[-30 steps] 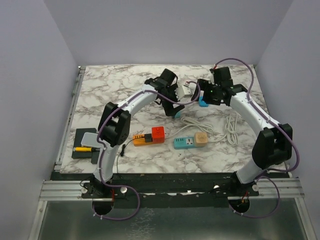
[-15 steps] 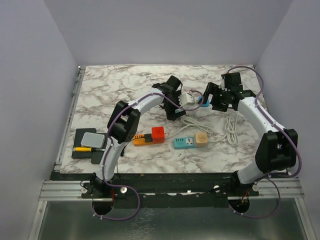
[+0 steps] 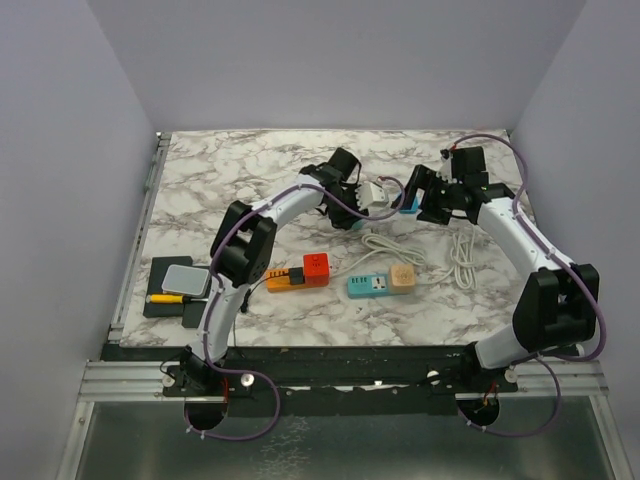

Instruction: Insert the plug

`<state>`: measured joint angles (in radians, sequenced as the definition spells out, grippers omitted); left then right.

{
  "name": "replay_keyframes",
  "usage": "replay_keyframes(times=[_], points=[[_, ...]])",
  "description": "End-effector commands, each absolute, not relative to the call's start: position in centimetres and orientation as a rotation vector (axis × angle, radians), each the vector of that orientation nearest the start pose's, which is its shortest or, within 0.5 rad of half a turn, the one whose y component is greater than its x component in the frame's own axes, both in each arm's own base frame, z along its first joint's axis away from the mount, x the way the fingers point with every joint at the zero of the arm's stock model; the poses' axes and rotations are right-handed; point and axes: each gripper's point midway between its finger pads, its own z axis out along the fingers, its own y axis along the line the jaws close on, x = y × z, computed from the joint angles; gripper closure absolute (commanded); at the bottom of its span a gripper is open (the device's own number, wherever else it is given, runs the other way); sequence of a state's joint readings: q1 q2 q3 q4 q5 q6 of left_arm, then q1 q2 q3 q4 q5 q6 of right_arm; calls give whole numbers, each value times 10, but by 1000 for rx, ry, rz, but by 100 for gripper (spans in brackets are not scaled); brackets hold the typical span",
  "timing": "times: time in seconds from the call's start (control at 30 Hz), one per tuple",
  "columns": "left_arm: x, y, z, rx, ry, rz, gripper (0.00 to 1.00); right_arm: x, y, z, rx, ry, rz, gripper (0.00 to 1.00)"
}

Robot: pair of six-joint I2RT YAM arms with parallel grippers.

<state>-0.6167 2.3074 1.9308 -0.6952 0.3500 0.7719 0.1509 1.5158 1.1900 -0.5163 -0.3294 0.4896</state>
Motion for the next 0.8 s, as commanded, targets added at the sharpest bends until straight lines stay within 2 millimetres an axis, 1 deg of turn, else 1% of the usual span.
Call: replay_keyframes(times=[0.0, 0.07, 0.1, 0.17, 0.23, 0.37, 0.5, 0.6, 0.67, 0.77], points=[[413, -341, 139, 1660, 1718, -527, 73, 367, 155, 192, 179, 2354, 892, 12], [402, -338, 167, 1658, 1646, -539, 75, 366, 167, 203, 134, 2323, 996, 13], [396, -336, 184, 1649, 1604, -547, 75, 365, 173, 210, 116, 2302, 1050, 13], [382, -336, 212, 1625, 1536, -583, 75, 363, 182, 222, 83, 2257, 1145, 13], [369, -335, 233, 1608, 1473, -611, 75, 359, 190, 235, 55, 2219, 1215, 13], [348, -333, 263, 1577, 1359, -643, 75, 349, 207, 265, -19, 2136, 1312, 13], [335, -331, 280, 1566, 1291, -646, 75, 339, 221, 281, -55, 2106, 1348, 13], [332, -327, 279, 1571, 1282, -618, 75, 328, 228, 294, -90, 2065, 1386, 13], [334, -325, 277, 1573, 1289, -597, 76, 321, 232, 298, -103, 2052, 1393, 13], [333, -324, 276, 1572, 1296, -594, 76, 317, 238, 296, -114, 2070, 1362, 13]])
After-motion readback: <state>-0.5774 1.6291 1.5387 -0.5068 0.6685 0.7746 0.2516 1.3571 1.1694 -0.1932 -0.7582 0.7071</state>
